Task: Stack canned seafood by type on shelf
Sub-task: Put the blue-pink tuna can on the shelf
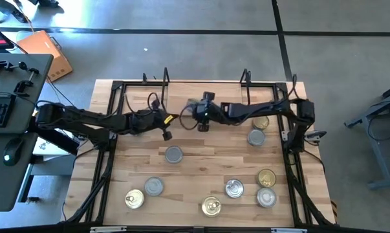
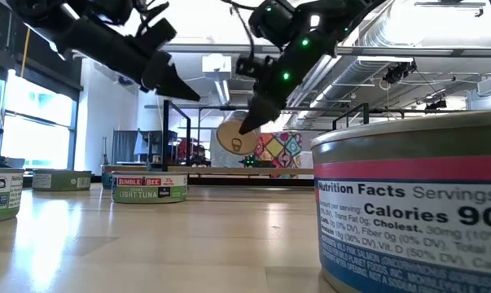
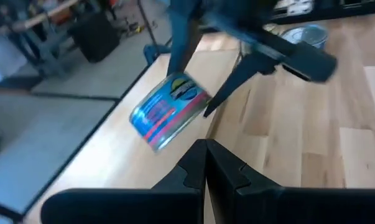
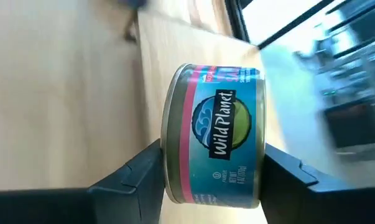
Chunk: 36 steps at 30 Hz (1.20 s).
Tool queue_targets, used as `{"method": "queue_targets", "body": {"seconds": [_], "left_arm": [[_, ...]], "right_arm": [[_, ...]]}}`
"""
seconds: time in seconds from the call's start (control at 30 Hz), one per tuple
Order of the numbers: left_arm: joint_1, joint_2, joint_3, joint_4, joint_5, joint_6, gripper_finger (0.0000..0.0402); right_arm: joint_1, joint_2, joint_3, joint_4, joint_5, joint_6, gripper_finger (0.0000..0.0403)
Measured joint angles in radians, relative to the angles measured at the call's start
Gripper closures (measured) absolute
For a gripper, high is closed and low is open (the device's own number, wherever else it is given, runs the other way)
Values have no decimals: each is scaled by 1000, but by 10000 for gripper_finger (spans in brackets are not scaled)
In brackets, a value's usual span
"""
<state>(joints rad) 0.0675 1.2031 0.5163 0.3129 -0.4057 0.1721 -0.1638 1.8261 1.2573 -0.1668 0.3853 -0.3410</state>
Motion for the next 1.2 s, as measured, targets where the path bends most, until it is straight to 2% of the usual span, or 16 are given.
{"method": "queue_targets", "body": {"seconds": [0.23,0.47,0.53,0.67,0.83,1.0,1.2], "left_arm": [[-101,-57,0,1,-30,187,401],[-219,-50,0,10,-193,429,402],[-236,-49,0,29,-230,443,402],[-241,-50,0,54,-238,443,402],[-229,-50,0,59,-239,439,402],[-217,-50,0,59,-238,432,402],[-210,-50,0,59,-238,420,401]], "right_arm": [[-87,-10,-6,-8,-330,235,215],[-225,-11,-6,50,-616,447,215],[-276,-3,-5,75,-684,526,215],[-370,46,-4,129,-817,695,215],[-423,132,-4,241,-989,801,215],[-437,177,-2,346,-1066,883,215],[-450,183,-2,329,-1079,894,209]]}}
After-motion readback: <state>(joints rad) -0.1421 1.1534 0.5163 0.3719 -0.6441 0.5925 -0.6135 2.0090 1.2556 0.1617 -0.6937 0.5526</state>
